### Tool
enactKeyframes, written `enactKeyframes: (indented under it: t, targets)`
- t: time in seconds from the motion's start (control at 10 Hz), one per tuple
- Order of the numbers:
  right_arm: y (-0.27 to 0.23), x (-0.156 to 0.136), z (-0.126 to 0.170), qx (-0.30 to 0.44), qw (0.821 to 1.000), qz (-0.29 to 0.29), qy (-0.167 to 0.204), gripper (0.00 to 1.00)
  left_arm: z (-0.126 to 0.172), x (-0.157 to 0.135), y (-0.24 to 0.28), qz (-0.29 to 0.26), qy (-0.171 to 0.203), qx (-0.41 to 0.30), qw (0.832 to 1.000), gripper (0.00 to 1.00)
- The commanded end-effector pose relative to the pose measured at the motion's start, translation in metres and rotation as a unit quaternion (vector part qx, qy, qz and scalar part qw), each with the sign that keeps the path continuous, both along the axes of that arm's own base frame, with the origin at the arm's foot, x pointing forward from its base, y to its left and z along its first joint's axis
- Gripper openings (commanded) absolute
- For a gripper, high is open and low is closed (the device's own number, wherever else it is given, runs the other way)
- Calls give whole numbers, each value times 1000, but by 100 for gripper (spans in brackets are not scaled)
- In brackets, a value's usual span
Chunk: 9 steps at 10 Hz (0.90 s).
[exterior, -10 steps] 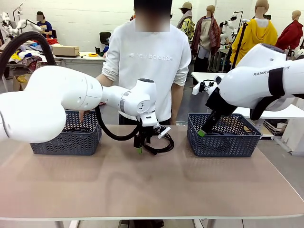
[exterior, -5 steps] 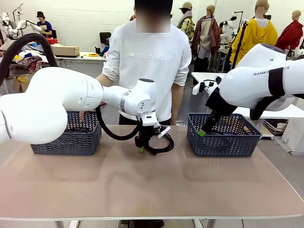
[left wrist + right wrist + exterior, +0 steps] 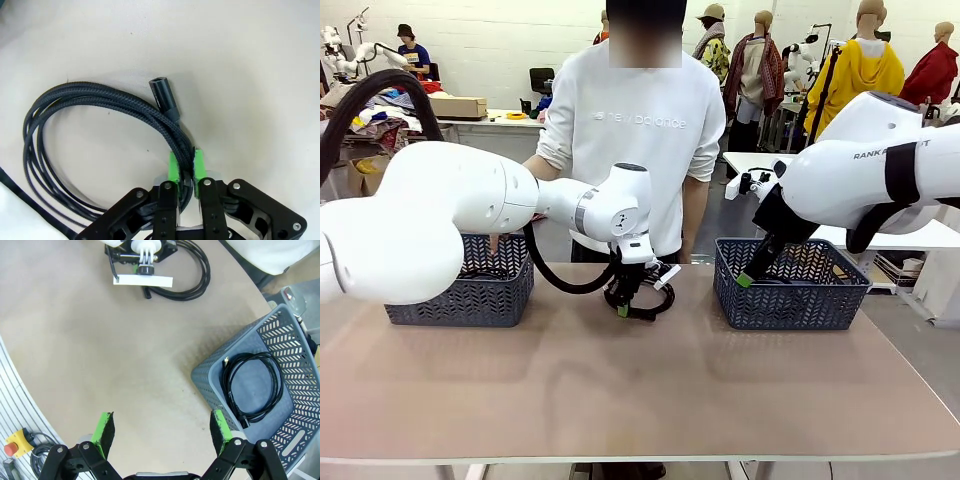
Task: Organize the cables according to human instructions.
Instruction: Pick up a bundle of cables and place it in the basket indicated by the human.
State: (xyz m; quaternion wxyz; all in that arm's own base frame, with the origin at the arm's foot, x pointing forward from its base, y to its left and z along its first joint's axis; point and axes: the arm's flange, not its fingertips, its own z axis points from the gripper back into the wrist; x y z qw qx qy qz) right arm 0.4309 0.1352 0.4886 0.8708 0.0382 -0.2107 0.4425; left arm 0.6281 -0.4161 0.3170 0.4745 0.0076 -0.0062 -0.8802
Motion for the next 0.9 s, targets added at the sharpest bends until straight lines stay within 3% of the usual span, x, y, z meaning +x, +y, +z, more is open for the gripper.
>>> enactKeyframes:
  t: [0.0, 0.3, 0.5, 0.8]
  targets:
    - [-1, 1, 2, -6, 1000, -7, -1, 100, -3, 7, -3, 1, -1, 19, 1000, 0]
    - [-1, 1, 2, -6, 1000, -7, -1, 100, 20, -7, -5, 14, -5, 18, 1000, 0]
    - [-1, 1, 2, -6, 1000, -7, -1, 100, 58, -24, 5, 104, -6, 3, 995, 0]
    - [-1, 1, 2, -6, 1000, -7, -1, 100, 123, -49, 36, 162, -36, -25, 986, 0]
